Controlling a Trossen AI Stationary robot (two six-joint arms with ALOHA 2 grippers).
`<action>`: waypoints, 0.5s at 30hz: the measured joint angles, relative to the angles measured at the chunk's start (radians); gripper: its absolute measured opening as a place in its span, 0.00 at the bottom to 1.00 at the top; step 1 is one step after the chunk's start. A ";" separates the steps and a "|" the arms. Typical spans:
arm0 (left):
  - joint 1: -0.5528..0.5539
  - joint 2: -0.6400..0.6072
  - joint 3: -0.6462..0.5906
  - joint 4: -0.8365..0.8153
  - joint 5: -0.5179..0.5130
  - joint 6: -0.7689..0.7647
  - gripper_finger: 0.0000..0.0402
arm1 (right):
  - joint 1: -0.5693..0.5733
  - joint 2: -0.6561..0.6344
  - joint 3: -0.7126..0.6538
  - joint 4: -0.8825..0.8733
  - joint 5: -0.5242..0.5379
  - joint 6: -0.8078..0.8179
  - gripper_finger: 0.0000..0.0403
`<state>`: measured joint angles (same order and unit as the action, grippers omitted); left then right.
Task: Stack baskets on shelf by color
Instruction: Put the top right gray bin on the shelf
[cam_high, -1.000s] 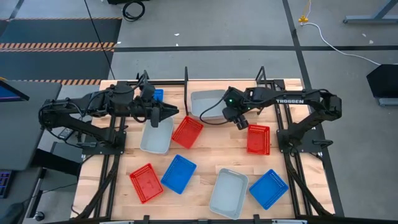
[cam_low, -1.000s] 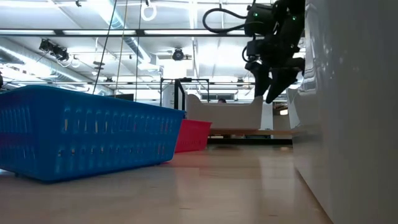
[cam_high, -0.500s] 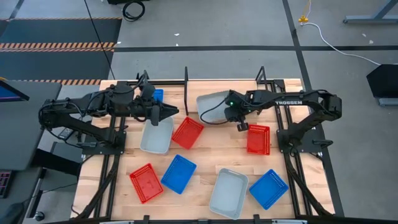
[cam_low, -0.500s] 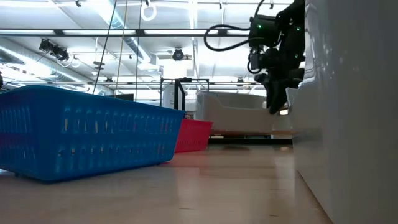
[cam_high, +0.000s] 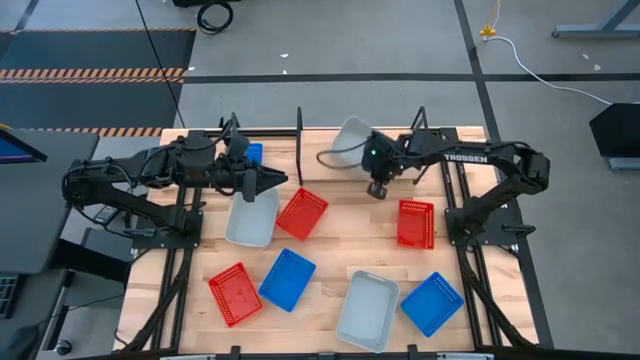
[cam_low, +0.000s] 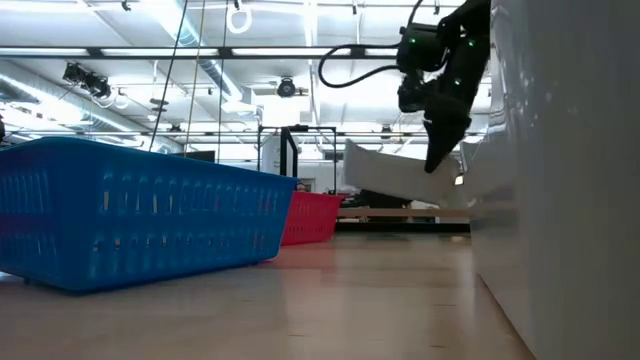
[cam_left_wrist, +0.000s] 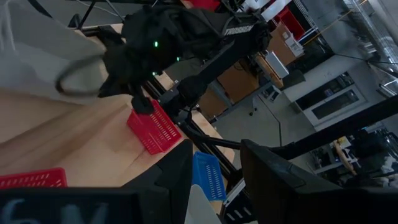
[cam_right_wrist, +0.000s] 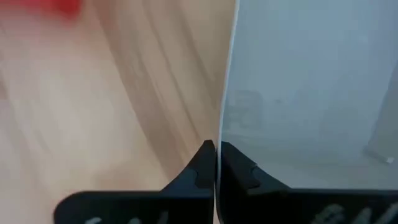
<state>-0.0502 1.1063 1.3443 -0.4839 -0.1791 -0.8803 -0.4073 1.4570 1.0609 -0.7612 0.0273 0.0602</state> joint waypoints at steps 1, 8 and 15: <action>0.000 0.000 0.000 0.000 0.000 0.000 0.35 | -0.016 0.000 0.009 -0.016 -0.020 0.060 0.02; 0.000 0.000 0.000 0.000 0.000 0.002 0.35 | -0.134 -0.001 0.033 -0.171 -0.096 0.369 0.02; 0.000 0.000 0.000 0.000 0.000 0.027 0.35 | -0.203 -0.002 0.033 -0.215 -0.165 0.528 0.03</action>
<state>-0.0498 1.1065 1.3441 -0.4835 -0.1787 -0.8537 -0.6100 1.4555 1.0939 -0.9767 -0.1378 0.5885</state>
